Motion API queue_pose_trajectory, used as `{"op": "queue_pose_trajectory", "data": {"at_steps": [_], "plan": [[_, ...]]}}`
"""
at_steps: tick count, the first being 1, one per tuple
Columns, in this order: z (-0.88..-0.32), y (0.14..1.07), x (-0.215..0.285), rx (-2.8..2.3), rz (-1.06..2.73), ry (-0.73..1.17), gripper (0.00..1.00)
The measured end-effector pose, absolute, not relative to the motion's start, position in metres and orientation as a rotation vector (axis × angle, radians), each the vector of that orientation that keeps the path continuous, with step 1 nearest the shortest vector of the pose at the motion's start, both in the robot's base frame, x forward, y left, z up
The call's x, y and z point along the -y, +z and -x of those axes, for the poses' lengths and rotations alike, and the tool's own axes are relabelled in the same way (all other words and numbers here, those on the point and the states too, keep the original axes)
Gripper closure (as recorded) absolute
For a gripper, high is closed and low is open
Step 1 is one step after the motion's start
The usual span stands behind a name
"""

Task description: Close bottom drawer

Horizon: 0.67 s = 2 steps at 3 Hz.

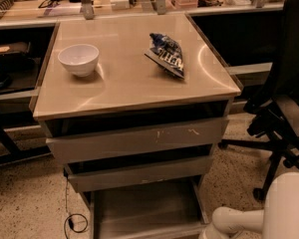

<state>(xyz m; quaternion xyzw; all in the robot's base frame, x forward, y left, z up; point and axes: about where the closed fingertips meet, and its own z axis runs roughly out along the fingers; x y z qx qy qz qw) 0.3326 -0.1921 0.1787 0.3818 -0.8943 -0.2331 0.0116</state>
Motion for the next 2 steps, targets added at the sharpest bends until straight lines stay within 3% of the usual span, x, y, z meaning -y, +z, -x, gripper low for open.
{"op": "queue_pose_trajectory", "data": {"at_steps": [2], "plan": [[-0.371, 0.197, 0.178, 2.804, -1.346, -0.624, 1.00]]}}
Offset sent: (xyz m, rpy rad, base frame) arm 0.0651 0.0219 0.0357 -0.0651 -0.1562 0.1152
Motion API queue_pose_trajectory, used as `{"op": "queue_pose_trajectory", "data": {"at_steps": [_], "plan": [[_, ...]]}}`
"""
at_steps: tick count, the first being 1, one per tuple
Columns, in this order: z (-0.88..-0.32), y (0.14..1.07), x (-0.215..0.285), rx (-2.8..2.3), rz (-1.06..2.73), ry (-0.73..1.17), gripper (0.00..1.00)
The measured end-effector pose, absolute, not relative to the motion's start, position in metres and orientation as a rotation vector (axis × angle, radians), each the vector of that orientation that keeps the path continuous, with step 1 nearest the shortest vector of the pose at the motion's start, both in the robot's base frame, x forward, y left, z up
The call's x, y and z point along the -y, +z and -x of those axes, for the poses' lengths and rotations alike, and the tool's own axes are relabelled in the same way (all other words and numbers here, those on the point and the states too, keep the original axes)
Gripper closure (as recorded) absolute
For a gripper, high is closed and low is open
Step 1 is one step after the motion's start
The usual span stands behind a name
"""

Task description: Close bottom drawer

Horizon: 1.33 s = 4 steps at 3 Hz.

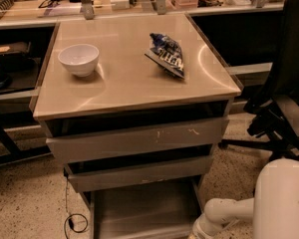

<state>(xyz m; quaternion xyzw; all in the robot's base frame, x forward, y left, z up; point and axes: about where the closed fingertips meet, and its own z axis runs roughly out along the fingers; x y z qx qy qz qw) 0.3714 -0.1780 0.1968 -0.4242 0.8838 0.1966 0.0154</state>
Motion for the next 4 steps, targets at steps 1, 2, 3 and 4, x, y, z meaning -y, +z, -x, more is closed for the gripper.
{"op": "queue_pose_trajectory", "data": {"at_steps": [1, 2, 3, 4], "plan": [[-0.3830, 0.2035, 0.1733, -2.734, 1.355, 0.570, 1.00], [-0.3832, 0.2036, 0.1730, -2.734, 1.356, 0.570, 0.81], [-0.3832, 0.2036, 0.1730, -2.734, 1.356, 0.570, 0.58], [-0.3832, 0.2036, 0.1730, -2.734, 1.356, 0.570, 0.35]]}}
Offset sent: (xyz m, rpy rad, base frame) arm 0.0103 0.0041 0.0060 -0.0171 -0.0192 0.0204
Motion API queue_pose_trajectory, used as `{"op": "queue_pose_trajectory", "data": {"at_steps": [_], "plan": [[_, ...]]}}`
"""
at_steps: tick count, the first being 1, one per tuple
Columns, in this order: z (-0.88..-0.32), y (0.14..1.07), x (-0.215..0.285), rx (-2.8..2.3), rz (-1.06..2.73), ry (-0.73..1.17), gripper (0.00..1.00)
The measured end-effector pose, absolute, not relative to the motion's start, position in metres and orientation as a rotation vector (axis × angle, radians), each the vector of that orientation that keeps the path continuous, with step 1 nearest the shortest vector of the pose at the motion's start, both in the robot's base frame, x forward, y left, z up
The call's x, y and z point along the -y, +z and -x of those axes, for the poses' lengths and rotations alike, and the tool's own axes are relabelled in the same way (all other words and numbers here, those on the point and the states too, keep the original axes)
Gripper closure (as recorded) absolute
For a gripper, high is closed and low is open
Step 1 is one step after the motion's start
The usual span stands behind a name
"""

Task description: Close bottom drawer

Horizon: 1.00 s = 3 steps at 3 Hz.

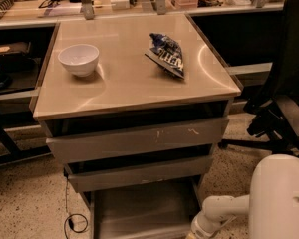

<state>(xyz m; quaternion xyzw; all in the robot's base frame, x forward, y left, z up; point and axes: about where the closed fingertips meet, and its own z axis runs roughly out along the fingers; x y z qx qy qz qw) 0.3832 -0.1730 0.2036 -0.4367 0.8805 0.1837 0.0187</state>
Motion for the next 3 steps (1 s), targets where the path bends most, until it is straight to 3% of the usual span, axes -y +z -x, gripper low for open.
{"op": "queue_pose_trajectory", "data": {"at_steps": [1, 2, 3], "plan": [[-0.3831, 0.2035, 0.1730, -2.734, 1.356, 0.570, 0.11], [-0.3831, 0.2035, 0.1730, -2.734, 1.356, 0.570, 0.00], [-0.3831, 0.2035, 0.1730, -2.734, 1.356, 0.571, 0.00]]}}
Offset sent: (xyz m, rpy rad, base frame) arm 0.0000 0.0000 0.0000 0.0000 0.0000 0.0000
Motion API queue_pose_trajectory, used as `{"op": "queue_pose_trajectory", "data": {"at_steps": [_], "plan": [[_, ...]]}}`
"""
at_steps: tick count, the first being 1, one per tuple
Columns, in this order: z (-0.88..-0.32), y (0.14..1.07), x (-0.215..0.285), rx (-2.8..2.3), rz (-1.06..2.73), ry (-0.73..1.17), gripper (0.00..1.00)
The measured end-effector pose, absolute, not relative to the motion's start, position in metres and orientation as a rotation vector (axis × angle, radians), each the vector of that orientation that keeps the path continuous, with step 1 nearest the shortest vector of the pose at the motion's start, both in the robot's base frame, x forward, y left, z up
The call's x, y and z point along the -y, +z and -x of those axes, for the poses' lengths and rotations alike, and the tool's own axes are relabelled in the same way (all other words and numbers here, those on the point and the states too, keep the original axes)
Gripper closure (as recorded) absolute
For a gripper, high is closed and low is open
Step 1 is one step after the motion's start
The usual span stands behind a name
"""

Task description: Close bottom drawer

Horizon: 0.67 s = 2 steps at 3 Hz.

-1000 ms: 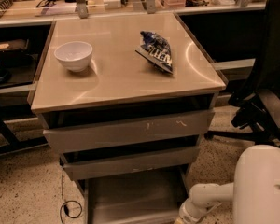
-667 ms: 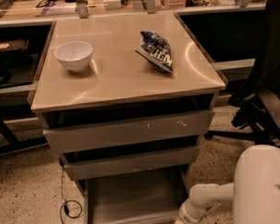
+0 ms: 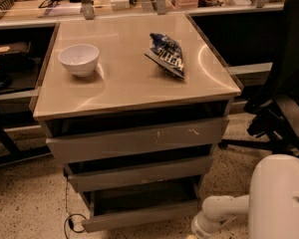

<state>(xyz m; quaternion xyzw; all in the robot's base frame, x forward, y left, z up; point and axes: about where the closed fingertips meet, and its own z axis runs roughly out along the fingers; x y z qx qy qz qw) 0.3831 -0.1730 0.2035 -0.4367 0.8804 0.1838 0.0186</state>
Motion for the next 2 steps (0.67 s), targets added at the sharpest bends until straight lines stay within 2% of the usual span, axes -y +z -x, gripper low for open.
{"op": "queue_pose_trajectory", "data": {"at_steps": [1, 2], "plan": [[-0.3830, 0.2035, 0.1730, -2.734, 1.356, 0.571, 0.19], [-0.3830, 0.2034, 0.1730, -2.734, 1.356, 0.571, 0.42]]}}
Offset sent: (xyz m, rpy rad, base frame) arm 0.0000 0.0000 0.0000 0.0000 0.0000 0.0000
